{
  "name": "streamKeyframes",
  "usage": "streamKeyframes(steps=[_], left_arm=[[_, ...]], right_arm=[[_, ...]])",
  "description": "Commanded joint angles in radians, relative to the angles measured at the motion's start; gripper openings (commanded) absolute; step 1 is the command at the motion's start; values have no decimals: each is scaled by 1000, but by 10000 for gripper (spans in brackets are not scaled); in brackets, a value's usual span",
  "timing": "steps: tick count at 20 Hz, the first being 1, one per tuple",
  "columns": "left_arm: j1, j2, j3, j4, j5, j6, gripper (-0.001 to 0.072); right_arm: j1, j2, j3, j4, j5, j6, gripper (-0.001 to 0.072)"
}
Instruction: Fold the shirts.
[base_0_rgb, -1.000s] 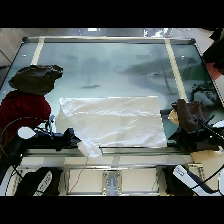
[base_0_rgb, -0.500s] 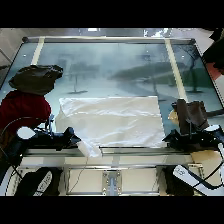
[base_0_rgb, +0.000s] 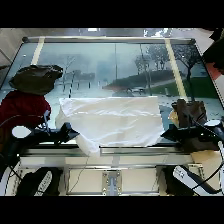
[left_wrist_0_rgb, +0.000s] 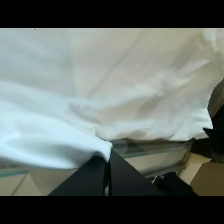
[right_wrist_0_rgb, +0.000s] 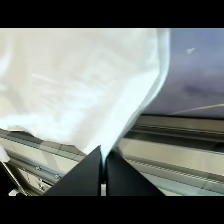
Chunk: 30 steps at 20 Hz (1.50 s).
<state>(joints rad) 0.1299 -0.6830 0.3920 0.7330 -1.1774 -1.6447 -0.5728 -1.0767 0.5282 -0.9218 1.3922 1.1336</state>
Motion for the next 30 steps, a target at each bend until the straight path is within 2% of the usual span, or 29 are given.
streamKeyframes(steps=[1,4,7,11,14,18,20,22,27,30], left_arm=[[110,56,69,-9,67,15,16],[207,95,91,-13,189,48,15],[185,48,92,-101,336,165,14],[103,-154,198,-114,421,356,14],[31,-340,309,-81,500,438,14],[-86,-568,433,160,525,441,14],[-122,-644,449,220,579,420,14],[-129,-694,449,249,624,388,14],[-129,-735,449,254,722,388,14],[-130,-736,450,254,737,388,15]], right_arm=[[5,74,122,8,87,-11,13],[15,90,204,11,-2,70,12],[102,58,233,72,-142,87,12],[259,-63,346,86,-344,134,12],[335,-193,463,70,-425,187,12],[369,-359,539,23,-455,239,12],[369,-414,539,24,-480,243,12],[369,-451,539,24,-504,243,12],[369,-482,539,19,-581,243,12],[369,-482,539,20,-623,243,12]])
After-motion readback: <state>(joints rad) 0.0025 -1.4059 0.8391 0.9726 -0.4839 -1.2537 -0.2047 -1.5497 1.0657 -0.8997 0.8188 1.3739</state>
